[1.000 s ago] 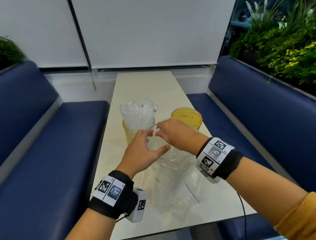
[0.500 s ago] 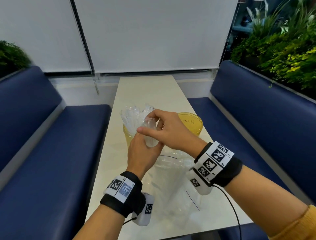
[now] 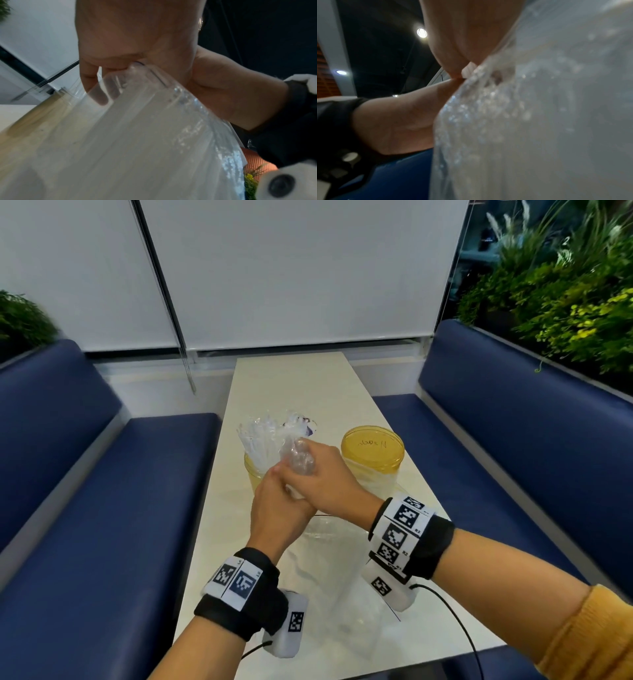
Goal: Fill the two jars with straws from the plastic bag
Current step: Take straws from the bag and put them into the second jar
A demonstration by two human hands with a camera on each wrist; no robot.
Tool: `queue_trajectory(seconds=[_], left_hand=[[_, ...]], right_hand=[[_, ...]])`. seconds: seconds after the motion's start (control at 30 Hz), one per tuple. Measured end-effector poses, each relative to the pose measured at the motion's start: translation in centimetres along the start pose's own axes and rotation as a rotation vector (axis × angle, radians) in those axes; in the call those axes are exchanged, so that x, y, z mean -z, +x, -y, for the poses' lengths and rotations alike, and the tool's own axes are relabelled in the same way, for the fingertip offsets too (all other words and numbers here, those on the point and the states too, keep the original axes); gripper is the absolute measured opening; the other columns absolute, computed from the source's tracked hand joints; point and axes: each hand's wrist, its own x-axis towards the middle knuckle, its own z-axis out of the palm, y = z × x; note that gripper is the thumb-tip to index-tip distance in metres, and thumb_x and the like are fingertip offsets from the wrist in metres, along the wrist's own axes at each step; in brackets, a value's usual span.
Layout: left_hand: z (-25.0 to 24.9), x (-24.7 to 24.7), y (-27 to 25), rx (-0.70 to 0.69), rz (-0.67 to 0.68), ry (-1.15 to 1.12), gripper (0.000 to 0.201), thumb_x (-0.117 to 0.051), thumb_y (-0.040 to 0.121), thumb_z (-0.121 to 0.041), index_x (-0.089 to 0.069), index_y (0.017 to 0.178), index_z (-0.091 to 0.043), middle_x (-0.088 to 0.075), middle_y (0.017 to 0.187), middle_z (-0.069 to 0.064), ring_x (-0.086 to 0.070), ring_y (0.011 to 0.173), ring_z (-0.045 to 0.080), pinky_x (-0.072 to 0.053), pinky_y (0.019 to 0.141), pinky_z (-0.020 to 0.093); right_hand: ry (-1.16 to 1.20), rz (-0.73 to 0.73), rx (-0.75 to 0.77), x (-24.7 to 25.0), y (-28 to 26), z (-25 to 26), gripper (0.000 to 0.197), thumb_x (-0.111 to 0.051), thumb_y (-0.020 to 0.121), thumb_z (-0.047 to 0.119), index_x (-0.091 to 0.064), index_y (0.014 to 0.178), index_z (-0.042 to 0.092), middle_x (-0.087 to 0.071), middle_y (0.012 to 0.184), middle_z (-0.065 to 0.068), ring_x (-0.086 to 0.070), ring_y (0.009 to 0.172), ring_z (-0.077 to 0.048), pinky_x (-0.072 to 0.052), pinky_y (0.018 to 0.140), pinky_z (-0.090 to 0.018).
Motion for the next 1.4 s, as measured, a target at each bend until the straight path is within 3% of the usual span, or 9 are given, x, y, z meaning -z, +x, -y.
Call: queue_trajectory(seconds=[0.13, 0.23, 0.4, 0.7, 0.87, 1.0, 1.1, 1.2, 1.4], left_hand=[[0.1, 0.3, -0.4, 0.025, 0.013, -0.017, 0.054, -0.084, 0.062, -0.054, -0.059, 0.097, -0.023, -0.060, 0.097, -0.006, -0.057, 0.080, 0.006, -0.048, 0.068, 0.028], [0.0, 0.6, -0.7, 0.055, 0.033, -0.078, 0.053, -0.087, 0.064, -0.055, -0.057, 0.101, -0.031, -0.059, 0.103, -0.008, -0.059, 0.086, 0.004, -0.053, 0.078, 0.031], [-0.3, 1.0, -0.9, 0.047, 0.046, -0.090, 0.061, -0.089, 0.061, -0.057, -0.058, 0.108, -0.032, -0.060, 0.108, -0.010, -0.063, 0.090, 0.008, -0.057, 0.083, 0.035], [0.3, 1.3, -0.4, 0.028, 0.029, -0.001, 0.054, -0.088, 0.064, -0.053, -0.067, 0.110, -0.033, -0.060, 0.106, -0.010, -0.065, 0.089, 0.009, -0.057, 0.079, 0.030], [0.3, 1.5, -0.3, 0.032, 0.022, 0.034, 0.049, -0.087, 0.068, -0.048, -0.065, 0.110, -0.033, -0.060, 0.108, -0.009, -0.065, 0.089, 0.007, -0.057, 0.080, 0.031], [0.0, 1.5, -0.2, 0.012, 0.039, 0.089, 0.049, -0.086, 0.070, -0.048, -0.065, 0.112, -0.034, -0.057, 0.108, -0.011, -0.063, 0.089, 0.004, -0.056, 0.080, 0.029], [-0.1, 1.5, -0.1, 0.007, 0.050, 0.111, 0.049, -0.086, 0.069, -0.048, -0.065, 0.112, -0.035, -0.056, 0.108, -0.012, -0.063, 0.089, 0.004, -0.056, 0.082, 0.030], [-0.1, 1.6, -0.1, -0.003, 0.056, 0.118, 0.048, -0.086, 0.069, -0.047, -0.065, 0.111, -0.035, -0.056, 0.108, -0.012, -0.063, 0.089, 0.004, -0.056, 0.083, 0.030], [-0.6, 1.8, -0.1, -0.038, 0.077, 0.118, 0.049, -0.087, 0.071, -0.043, -0.066, 0.113, -0.031, -0.057, 0.108, -0.009, -0.063, 0.090, 0.004, -0.051, 0.080, 0.022]], right_hand=[[0.117, -0.119, -0.008, 0.9, 1.0, 1.4, 0.013, -0.067, 0.091, 0.016, -0.063, 0.096, 0.005, -0.070, 0.077, -0.001, -0.069, 0.064, -0.007, -0.054, 0.062, -0.020], [0.150, -0.199, 0.029, 2.2, 2.1, 3.3, 0.010, -0.064, 0.093, 0.014, -0.060, 0.094, 0.004, -0.066, 0.071, -0.003, -0.063, 0.058, -0.007, -0.049, 0.056, -0.014], [0.203, -0.309, 0.078, 5.5, 4.7, 6.5, 0.005, -0.062, 0.090, 0.015, -0.057, 0.090, 0.014, -0.064, 0.069, -0.004, -0.064, 0.056, -0.015, -0.059, 0.060, -0.034], [0.346, -0.528, 0.242, 13.8, 10.0, 8.8, 0.011, -0.061, 0.089, 0.007, -0.059, 0.097, 0.000, -0.062, 0.066, -0.008, -0.062, 0.053, -0.020, -0.057, 0.057, -0.037], [0.223, -0.585, 0.227, 14.9, 12.8, 3.3, 0.006, -0.060, 0.090, 0.010, -0.056, 0.095, 0.010, -0.063, 0.076, -0.009, -0.061, 0.059, -0.015, -0.054, 0.055, -0.027], [0.060, -0.443, 0.066, 13.0, 13.7, -4.0, 0.017, -0.060, 0.094, 0.014, -0.056, 0.109, 0.007, -0.065, 0.089, -0.012, -0.062, 0.068, -0.013, -0.049, 0.055, -0.012], [-0.007, -0.405, -0.066, 11.8, 13.6, -8.7, 0.023, -0.062, 0.092, 0.021, -0.059, 0.109, 0.005, -0.070, 0.086, -0.009, -0.064, 0.070, -0.010, -0.051, 0.067, -0.023], [-0.133, -0.407, -0.203, 11.3, 13.4, -11.7, 0.039, -0.062, 0.082, 0.041, -0.061, 0.103, 0.008, -0.071, 0.093, -0.005, -0.065, 0.089, -0.019, -0.052, 0.083, -0.037], [-0.212, -0.359, -0.291, 11.1, 11.8, -14.4, 0.060, -0.075, 0.077, 0.053, -0.054, 0.117, 0.014, -0.060, 0.110, 0.002, -0.058, 0.100, -0.016, -0.046, 0.082, -0.032]])
